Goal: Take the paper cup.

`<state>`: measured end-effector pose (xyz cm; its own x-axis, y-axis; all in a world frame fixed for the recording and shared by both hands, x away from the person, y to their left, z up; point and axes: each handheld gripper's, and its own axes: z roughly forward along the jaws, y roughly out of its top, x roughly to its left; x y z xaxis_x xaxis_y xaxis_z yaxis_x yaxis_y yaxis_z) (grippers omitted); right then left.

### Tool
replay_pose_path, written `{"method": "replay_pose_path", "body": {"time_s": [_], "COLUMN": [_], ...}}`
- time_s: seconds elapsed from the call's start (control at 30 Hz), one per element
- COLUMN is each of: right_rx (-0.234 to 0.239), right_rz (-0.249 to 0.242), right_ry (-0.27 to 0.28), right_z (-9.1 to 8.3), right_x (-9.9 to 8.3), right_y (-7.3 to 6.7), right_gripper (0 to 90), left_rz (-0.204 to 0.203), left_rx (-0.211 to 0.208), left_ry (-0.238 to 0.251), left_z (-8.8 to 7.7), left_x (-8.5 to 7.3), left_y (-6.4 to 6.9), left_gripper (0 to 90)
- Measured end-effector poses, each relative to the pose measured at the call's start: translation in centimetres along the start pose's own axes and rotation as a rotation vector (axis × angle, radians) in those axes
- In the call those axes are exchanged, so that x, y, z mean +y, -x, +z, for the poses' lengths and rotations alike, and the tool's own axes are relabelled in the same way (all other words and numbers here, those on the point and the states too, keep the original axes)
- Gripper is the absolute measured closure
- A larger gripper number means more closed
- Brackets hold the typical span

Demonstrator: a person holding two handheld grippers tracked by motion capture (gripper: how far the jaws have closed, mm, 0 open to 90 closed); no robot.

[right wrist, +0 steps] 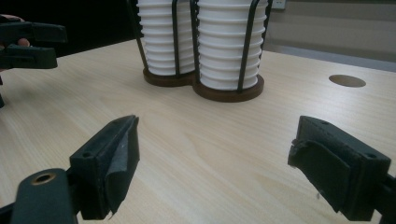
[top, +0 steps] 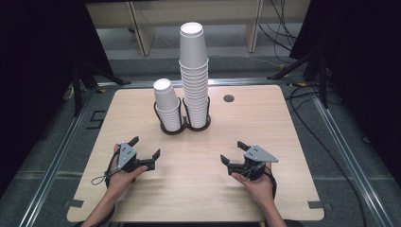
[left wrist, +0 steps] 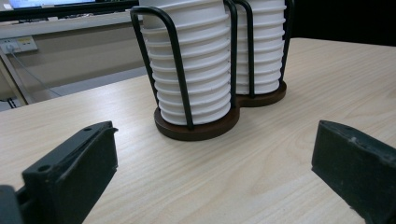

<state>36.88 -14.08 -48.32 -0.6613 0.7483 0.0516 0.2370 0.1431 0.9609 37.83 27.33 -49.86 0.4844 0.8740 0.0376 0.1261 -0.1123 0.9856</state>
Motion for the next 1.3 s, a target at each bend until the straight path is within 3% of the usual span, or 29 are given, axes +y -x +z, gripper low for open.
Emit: {"method": "replay_pose_path", "body": {"time_s": [0.07, 0.1, 0.17, 0.27, 0.33, 0.43, 0.47, 0.5, 0.53, 0.57, 0.6, 0.63, 0.7, 0.73, 0.87, 0.93, 0.97, 1.03, 1.13, 1.23, 1.3], "right_rx": [0.009, 0.008, 0.007, 0.002, 0.011, 0.002, 0.011, 0.002, 0.004, 0.004, 0.002, 0.002, 0.004, 0.000, 0.005, -0.002, -0.002, -0.003, -0.006, 0.007, -0.009], "right_rz": [0.009, -0.009, -0.013, -0.009, -0.016, -0.038, -0.048, -0.042, -0.051, -0.051, -0.056, -0.054, -0.072, -0.083, -0.069, -0.090, -0.106, -0.106, -0.115, -0.092, -0.113], "right_ry": [-0.014, 0.008, 0.006, 0.032, 0.055, 0.071, 0.082, 0.069, 0.086, 0.086, 0.113, 0.111, 0.122, 0.145, 0.157, 0.160, 0.170, 0.177, 0.176, 0.173, 0.174], "right_z": [0.0, 0.1, -0.1, -0.2, -0.1, 0.1, 0.8, 1.0, 1.4, 1.4, 2.1, 2.2, 2.5, 3.1, 4.4, 4.8, 5.6, 5.9, 7.2, 7.9, 8.3], "right_x": [0.3, 0.5, 1.2, 2.6, 3.7, 5.1, 7.0, 7.7, 8.6, 8.6, 10.7, 11.4, 12.5, 14.5, 17.3, 17.9, 19.3, 19.8, 22.1, 23.1, 23.7], "right_y": [0.0, 0.2, 0.2, 0.1, 0.2, 0.2, 0.3, 0.3, 0.5, 0.5, 0.7, 0.7, 0.8, 1.0, 1.2, 1.4, 1.7, 1.7, 2.0, 2.1, 2.3], "right_gripper": [15.5, 15.5, 15.4, 15.7, 16.2, 16.2, 16.7, 16.5, 16.5, 16.5, 16.7, 16.6, 16.6, 16.6, 16.4, 16.4, 16.3, 16.3, 15.5, 15.4, 15.3], "left_rz": [-0.022, -0.027, -0.004, -0.012, 0.017, 0.046, 0.070, 0.061, 0.091, 0.091, 0.078, 0.086, 0.096, 0.107, 0.092, 0.094, 0.105, 0.108, 0.099, 0.106, 0.097], "left_rx": [-0.018, -0.020, -0.021, -0.044, -0.066, -0.094, -0.119, -0.136, -0.153, -0.153, -0.172, -0.181, -0.183, -0.179, -0.210, -0.212, -0.208, -0.205, -0.201, -0.196, -0.188], "left_ry": [-0.004, -0.001, -0.014, 0.023, 0.019, 0.052, 0.077, 0.080, 0.112, 0.112, 0.105, 0.109, 0.116, 0.124, 0.151, 0.153, 0.152, 0.155, 0.163, 0.173, 0.185], "left_z": [0.1, 0.2, 0.2, 0.7, 0.9, 1.5, 2.0, 2.2, 2.7, 2.7, 3.2, 3.6, 4.1, 4.5, 6.0, 6.4, 7.2, 7.6, 8.6, 9.5, 10.0], "left_x": [0.1, 0.1, 0.6, 1.6, 2.6, 3.8, 5.4, 6.2, 7.1, 7.1, 8.6, 9.2, 10.0, 10.6, 13.2, 13.7, 14.5, 14.9, 16.0, 17.2, 17.7], "left_y": [0.0, 0.1, 0.3, 0.6, 0.9, 1.2, 1.5, 1.6, 1.5, 1.5, 1.7, 1.8, 1.9, 2.0, 2.6, 2.6, 2.6, 2.5, 2.4, 2.4, 2.3], "left_gripper": [0.0, 0.0, 0.0, 0.0, 0.3, 0.4, 0.4, 0.5, 0.5, 0.6, 0.7, 0.7, 0.7, 1.5, 1.4, 1.4, 1.4, 1.4, 1.7, 1.7, 1.8]}}
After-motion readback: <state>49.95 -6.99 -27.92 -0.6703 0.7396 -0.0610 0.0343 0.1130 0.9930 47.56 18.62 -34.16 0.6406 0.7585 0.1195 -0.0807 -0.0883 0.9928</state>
